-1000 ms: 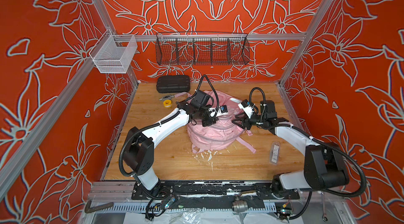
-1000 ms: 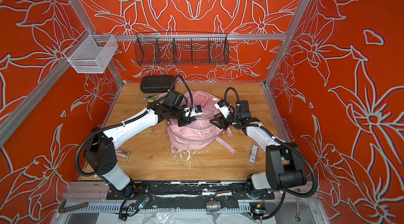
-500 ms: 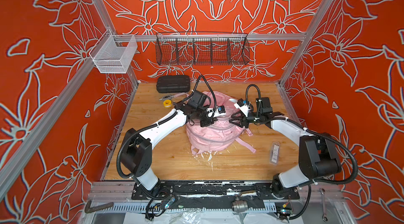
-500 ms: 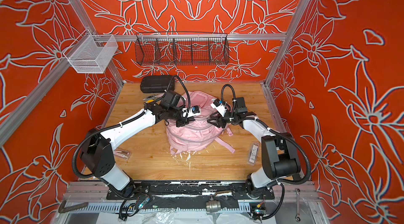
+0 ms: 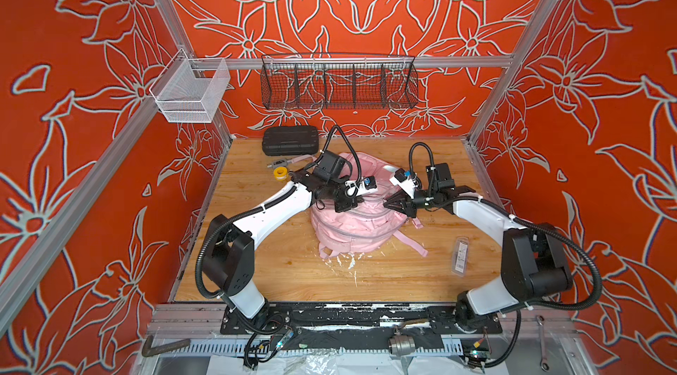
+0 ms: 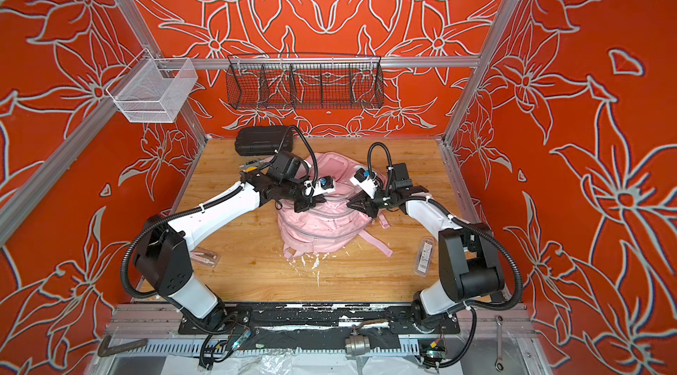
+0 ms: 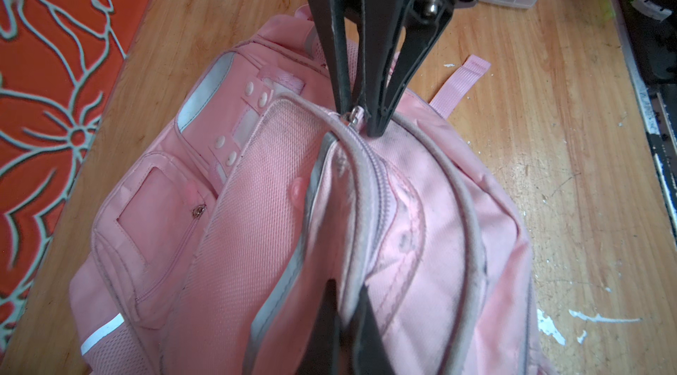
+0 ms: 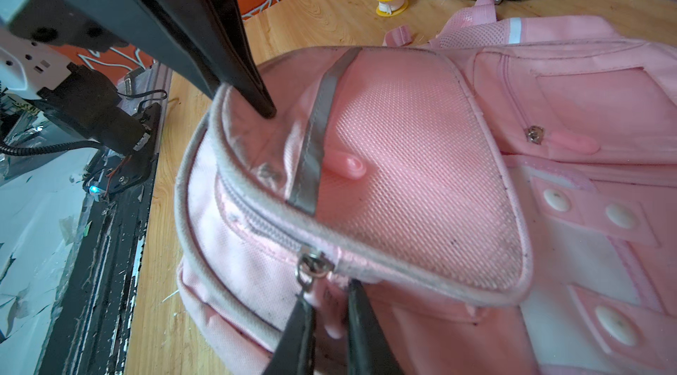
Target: Pack the student bag
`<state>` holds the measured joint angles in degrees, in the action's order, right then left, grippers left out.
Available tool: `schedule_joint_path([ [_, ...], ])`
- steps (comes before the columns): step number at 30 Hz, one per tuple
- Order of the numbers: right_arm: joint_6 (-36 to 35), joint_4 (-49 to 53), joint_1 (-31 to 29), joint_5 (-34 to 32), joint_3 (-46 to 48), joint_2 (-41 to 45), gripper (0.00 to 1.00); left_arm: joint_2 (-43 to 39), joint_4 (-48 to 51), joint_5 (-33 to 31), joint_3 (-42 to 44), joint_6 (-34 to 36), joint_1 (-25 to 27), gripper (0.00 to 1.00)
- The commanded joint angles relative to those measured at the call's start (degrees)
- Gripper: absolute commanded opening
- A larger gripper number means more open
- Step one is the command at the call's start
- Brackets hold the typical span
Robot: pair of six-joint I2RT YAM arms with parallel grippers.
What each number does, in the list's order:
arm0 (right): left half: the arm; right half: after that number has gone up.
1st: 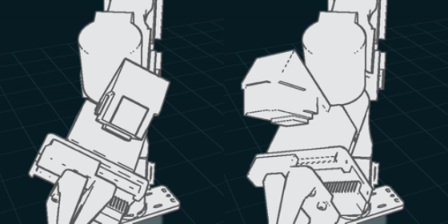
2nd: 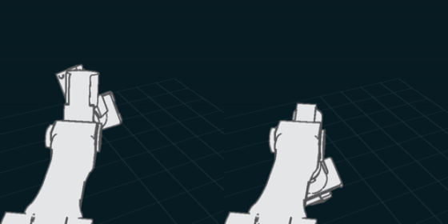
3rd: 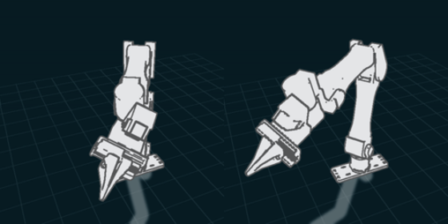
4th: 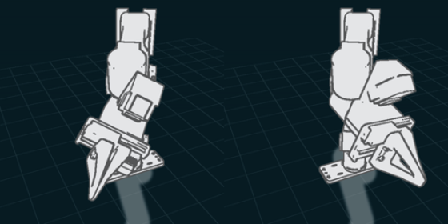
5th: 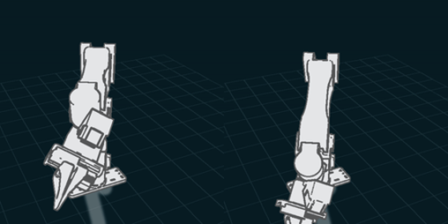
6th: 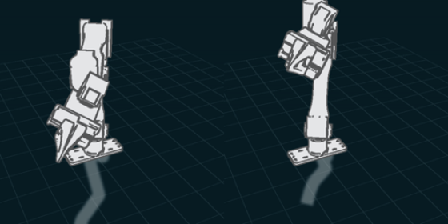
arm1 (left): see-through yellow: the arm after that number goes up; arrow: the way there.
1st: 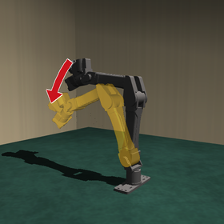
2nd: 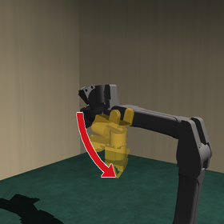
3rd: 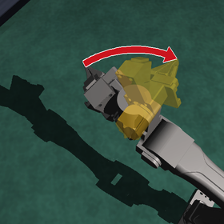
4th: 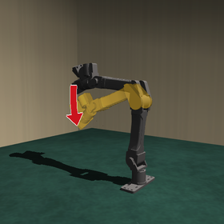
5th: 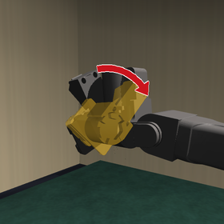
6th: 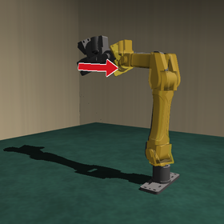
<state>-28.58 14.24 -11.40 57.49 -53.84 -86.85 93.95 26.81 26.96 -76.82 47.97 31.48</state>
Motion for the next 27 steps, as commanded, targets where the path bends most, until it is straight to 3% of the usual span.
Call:
schedule_joint_path([
  [1, 1.37, -2.94, -0.86, 2.26, 0.65, 1.46, 0.14, -2.33, -5.27, 4.11, -3.43, -0.44, -0.26, 0.0],
  [4, 4.14, -3.63, -0.77, 1.06, -0.08, 1.98, 0.08, -1.94, -4.03, 3.79, -4.17, -2.18, -0.14, 0.0],
  [8, 7.45, -2.86, -0.56, -4.42, -0.56, 3.79, 0.0, -1.28, -1.98, -0.07, -5.29, -9.96, 1.89, 0.0],
  [13, 8.07, 1.46, -0.14, -13.67, -0.81, 7.05, 0.0, 0.01, -1.35, -6.42, -6.11, -19.27, 7.49, 0.0],
  [21, 11.77, -0.54, -0.22, -12.12, 7.07, 16.75, 0.0, 5.96, 0.29, -11.09, -13.86, -34.39, 11.56, 0.0],
  [26, 14.11, -2.54, -0.2, -12.67, 10.67, 20.72, 0.0, 7.32, 0.89, -10.41, -15.07, -36.64, 11.56, 0.0],
  [27, 14.53, -2.34, -0.12, -13.73, 10.78, 20.91, 0.0, 7.26, 1.75, -10.42, -15.13, -35.95, 11.52, 0.09],
])
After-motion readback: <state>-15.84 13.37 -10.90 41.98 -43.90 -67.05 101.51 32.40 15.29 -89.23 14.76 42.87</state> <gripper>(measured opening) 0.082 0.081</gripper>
